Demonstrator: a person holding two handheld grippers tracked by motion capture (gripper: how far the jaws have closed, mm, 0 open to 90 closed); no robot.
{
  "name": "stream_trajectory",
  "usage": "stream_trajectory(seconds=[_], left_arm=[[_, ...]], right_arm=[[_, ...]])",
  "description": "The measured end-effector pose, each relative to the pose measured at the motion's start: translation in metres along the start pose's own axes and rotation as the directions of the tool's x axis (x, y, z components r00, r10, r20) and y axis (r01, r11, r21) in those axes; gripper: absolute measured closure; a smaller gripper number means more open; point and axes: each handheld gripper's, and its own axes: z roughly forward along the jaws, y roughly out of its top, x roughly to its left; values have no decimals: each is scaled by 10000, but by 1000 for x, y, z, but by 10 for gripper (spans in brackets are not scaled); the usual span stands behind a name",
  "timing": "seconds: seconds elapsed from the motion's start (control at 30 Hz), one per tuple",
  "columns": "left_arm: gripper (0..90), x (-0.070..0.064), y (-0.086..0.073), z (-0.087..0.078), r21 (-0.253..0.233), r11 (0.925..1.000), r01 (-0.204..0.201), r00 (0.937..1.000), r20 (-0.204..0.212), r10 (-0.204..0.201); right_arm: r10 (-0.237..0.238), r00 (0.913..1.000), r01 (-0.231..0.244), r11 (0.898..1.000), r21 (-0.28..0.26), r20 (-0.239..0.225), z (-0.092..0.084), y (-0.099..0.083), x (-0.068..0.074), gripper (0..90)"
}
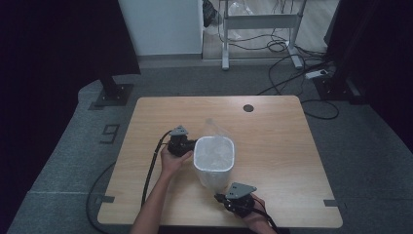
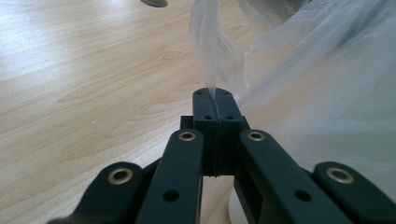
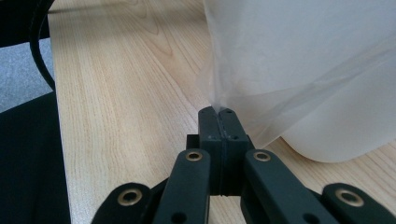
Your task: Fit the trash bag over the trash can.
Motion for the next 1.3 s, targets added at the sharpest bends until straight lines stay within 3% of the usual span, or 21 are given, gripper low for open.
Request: stream_trajectory(seconds=[0.5, 1.17, 1.27, 1.3], left_arm=[[900, -1, -2, 1, 377, 9992, 115, 9999, -80, -112], [900, 1, -6, 0, 269, 9995, 162, 9998, -67, -160], [870, 0, -4, -2, 132, 9998, 116, 9998, -177, -114], [806, -1, -3, -4, -33, 9999, 96, 9996, -273, -97]], right_arm=[[83, 10000, -83, 9997, 230, 7, 3, -1, -2, 893], [59, 9998, -56, 9998, 206, -166, 4, -1, -1, 893], [59, 9998, -56, 9999, 146, -177, 3, -1, -1, 892], [94, 9999, -94, 9999, 37, -136, 2, 0, -1, 890]])
